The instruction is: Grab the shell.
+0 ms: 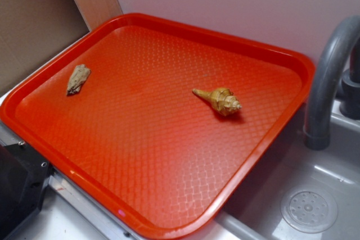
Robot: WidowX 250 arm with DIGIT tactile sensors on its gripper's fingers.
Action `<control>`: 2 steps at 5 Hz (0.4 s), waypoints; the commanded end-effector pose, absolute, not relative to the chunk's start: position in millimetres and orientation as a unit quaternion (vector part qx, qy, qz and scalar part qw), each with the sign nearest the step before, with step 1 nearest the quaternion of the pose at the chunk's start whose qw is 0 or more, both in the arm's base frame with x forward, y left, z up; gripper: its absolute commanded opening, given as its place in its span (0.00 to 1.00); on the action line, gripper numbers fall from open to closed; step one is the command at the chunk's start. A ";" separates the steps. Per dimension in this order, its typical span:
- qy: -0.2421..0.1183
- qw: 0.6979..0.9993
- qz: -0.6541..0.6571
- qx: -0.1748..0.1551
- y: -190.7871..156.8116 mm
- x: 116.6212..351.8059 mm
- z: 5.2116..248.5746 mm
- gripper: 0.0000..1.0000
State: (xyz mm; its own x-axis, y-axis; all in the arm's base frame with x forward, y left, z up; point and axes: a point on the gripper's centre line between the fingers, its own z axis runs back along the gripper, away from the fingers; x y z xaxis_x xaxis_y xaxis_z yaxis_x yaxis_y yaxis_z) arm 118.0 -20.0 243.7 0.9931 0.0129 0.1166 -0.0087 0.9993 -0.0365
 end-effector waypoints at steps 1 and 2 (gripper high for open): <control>-0.059 0.998 0.005 -0.018 -20.0 118.0 243.7 1.00; -0.104 0.987 -0.120 -0.010 -23.8 148.9 235.2 1.00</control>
